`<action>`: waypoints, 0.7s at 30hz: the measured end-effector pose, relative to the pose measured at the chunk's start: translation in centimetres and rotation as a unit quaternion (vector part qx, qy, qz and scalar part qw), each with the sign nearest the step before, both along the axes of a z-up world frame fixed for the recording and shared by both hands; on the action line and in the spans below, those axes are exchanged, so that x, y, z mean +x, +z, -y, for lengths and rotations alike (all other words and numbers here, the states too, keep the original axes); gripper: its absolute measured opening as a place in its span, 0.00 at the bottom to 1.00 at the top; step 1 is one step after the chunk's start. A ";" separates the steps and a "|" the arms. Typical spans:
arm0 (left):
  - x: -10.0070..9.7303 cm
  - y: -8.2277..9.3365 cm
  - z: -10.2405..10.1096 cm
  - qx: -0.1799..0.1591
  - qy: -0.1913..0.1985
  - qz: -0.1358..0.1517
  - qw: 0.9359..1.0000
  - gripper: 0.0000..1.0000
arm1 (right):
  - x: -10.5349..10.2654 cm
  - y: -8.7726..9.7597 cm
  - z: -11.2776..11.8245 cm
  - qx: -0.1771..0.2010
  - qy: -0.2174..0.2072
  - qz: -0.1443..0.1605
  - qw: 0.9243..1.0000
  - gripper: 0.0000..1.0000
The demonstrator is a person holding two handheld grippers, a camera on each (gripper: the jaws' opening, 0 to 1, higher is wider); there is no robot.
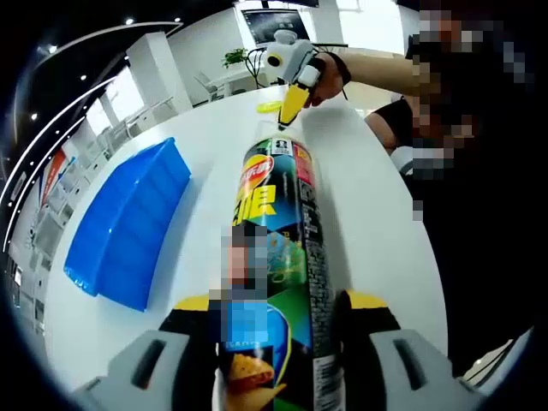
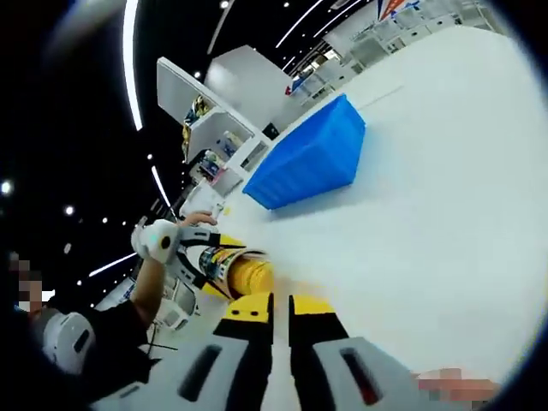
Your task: Open the lid of the chip container on the table, take out the chips, place them into the box in front of the container, and close the lid
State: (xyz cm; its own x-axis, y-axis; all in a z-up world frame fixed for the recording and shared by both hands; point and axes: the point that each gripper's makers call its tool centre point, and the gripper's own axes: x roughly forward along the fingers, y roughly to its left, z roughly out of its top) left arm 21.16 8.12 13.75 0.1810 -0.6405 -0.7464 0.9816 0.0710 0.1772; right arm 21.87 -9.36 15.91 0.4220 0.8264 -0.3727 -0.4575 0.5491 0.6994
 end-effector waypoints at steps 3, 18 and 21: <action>0.1 0.0 0.0 -0.002 0.001 -0.001 1.000 0.58 | 0.3 0.4 -0.3 0.017 -0.005 -0.005 1.000 0.04; -0.2 0.0 0.2 -0.002 -0.002 -0.005 1.000 0.58 | -0.1 0.3 -3.3 0.043 0.023 -0.046 0.998 0.02; -0.3 0.0 0.2 -0.003 -0.001 -0.005 1.000 0.58 | 0.2 0.3 -4.0 0.045 0.031 -0.052 0.997 0.02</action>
State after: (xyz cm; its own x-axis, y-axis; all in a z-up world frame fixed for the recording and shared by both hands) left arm 20.88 7.90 13.75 0.1719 -0.6450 -0.7446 0.9835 0.0692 0.1672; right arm 22.04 -5.36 16.19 0.3319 0.8820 -0.3344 -0.4117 0.4544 0.7899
